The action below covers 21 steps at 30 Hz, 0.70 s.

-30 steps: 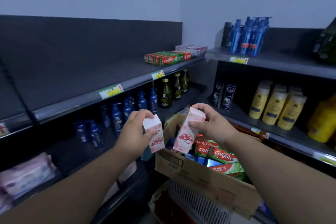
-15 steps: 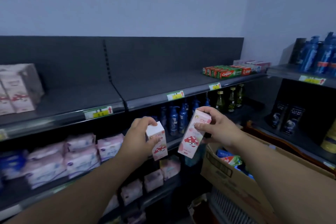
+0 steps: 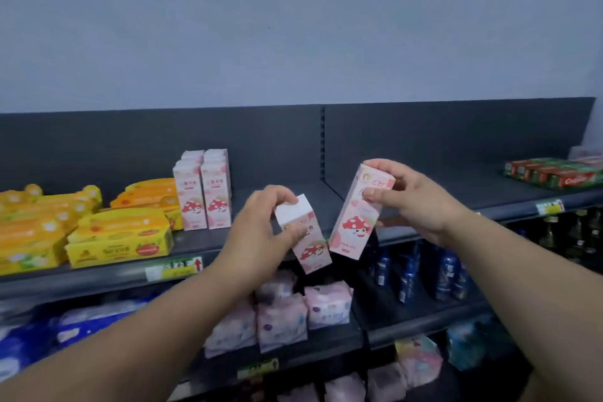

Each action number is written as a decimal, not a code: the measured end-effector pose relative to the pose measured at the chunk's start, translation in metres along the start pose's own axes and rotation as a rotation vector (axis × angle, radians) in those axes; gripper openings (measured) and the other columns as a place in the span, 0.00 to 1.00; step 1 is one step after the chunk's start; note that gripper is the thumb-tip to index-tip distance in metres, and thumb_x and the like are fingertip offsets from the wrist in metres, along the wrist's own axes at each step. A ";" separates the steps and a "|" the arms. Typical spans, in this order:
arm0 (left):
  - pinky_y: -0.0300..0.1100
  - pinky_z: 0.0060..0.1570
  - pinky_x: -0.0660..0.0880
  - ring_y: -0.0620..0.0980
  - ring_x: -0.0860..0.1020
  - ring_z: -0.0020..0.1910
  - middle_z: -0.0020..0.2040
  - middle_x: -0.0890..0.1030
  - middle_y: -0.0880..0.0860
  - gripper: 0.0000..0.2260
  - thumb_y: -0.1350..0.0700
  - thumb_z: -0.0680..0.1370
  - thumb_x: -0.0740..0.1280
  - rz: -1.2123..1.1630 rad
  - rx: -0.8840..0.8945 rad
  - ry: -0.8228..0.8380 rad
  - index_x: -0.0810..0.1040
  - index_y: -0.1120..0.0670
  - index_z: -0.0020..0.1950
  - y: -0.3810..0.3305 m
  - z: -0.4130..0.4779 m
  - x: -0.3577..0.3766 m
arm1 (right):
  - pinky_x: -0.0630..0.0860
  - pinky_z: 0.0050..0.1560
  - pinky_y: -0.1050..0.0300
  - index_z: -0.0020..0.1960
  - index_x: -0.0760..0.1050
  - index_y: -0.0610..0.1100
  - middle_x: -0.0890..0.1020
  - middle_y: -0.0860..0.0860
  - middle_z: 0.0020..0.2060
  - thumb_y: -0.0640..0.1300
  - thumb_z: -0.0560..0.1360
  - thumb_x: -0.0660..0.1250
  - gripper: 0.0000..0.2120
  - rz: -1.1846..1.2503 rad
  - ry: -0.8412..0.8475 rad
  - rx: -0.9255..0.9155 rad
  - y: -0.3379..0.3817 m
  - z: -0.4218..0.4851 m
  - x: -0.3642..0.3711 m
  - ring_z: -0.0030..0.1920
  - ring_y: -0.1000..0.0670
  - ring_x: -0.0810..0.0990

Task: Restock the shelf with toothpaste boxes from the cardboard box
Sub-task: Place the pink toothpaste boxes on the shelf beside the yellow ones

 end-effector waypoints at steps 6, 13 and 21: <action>0.42 0.50 0.76 0.47 0.78 0.50 0.51 0.78 0.45 0.17 0.57 0.71 0.75 -0.012 -0.005 -0.127 0.71 0.40 0.48 0.048 0.037 -0.092 | 0.83 0.43 0.50 0.61 0.76 0.54 0.84 0.46 0.49 0.36 0.75 0.70 0.19 -0.050 0.044 -0.085 0.037 0.056 0.086 0.48 0.48 0.85; 0.47 0.48 0.79 0.48 0.78 0.50 0.55 0.78 0.46 0.16 0.56 0.72 0.75 0.035 -0.092 -0.097 0.72 0.44 0.54 0.106 0.065 -0.152 | 0.83 0.44 0.50 0.60 0.76 0.54 0.82 0.45 0.52 0.36 0.74 0.71 0.19 -0.082 0.070 -0.104 0.041 0.100 0.158 0.47 0.49 0.85; 0.46 0.44 0.82 0.44 0.78 0.50 0.56 0.78 0.45 0.15 0.56 0.74 0.73 0.074 -0.174 0.010 0.72 0.44 0.55 0.143 0.078 -0.163 | 0.83 0.44 0.51 0.62 0.75 0.53 0.83 0.48 0.51 0.35 0.74 0.71 0.21 -0.138 0.165 -0.086 0.022 0.133 0.203 0.48 0.49 0.85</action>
Point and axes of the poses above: each hand's wrist, its own z-axis towards the middle knuckle, its own x-axis out of the palm, y = z × x, the point moved 1 cm from there along z, towards the middle knuckle
